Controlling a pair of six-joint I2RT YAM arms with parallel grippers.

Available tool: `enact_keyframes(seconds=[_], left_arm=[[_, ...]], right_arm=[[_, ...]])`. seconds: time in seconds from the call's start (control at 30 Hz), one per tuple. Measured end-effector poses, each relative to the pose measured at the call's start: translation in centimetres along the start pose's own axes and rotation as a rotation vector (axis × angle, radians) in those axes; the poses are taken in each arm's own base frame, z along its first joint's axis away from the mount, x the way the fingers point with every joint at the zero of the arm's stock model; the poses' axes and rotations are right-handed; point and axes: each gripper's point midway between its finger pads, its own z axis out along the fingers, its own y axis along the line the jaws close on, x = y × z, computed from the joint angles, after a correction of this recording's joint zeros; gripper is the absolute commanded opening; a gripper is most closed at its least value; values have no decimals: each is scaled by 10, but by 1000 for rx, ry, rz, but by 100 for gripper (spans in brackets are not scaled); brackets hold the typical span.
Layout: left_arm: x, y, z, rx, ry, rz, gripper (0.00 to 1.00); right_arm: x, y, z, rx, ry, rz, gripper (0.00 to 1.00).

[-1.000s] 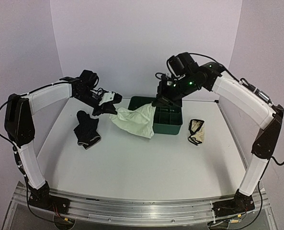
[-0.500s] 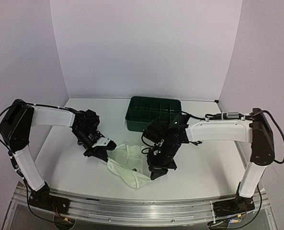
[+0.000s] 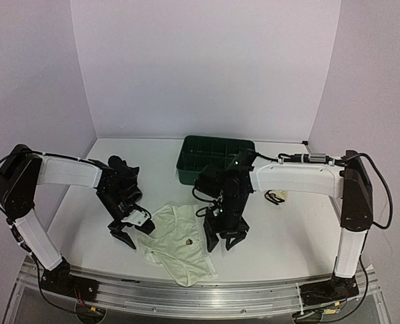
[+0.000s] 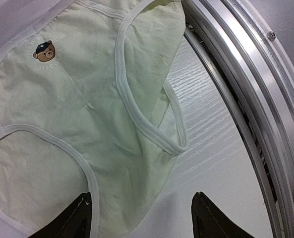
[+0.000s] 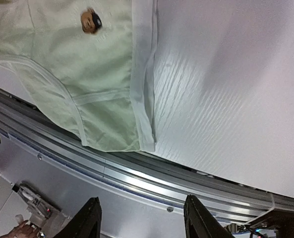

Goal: Roll the underwear
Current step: Flatten out the underwear at the center of the board.

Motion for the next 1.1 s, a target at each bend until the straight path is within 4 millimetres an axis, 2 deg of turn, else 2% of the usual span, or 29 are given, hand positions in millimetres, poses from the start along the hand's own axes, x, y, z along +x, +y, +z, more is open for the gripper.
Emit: enact_keyframes(seconds=[0.07,0.13,0.23,0.27,0.33,0.47,0.57,0.63,0.77,0.9,0.97,1.1], left_arm=[[-3,5,-8,-6,6,-4,53],[-10,16,-18,-37,-2,-8,47],[-15,24,-24,-75,-17,-22,44],[-16,23,-24,-79,-21,-29,44],[-14,18,-21,-82,-22,-38,44],[-13,3,-20,-85,-26,-29,44],[-21,-1,-24,-103,-36,11,41],[-29,-2,-23,-110,-40,60,41],[-45,-18,-10,-63,-45,140,42],[-50,-37,8,6,-34,186,46],[-49,-37,17,24,-24,194,47],[-39,-24,36,16,18,199,49]], right_arm=[[-19,9,-24,20,-77,-65,31],[-51,30,-48,8,-186,-150,19],[-102,57,-60,-16,-330,-246,7],[-115,61,-57,-17,-356,-264,4],[-138,61,-38,2,-373,-290,0],[-172,41,20,95,-358,-294,0],[-186,27,48,142,-352,-282,0],[-192,21,54,158,-361,-270,0],[-205,13,52,166,-421,-211,0],[-213,-15,43,197,-464,-89,0],[-219,-28,38,209,-479,-39,0],[-229,-43,31,219,-504,21,0]])
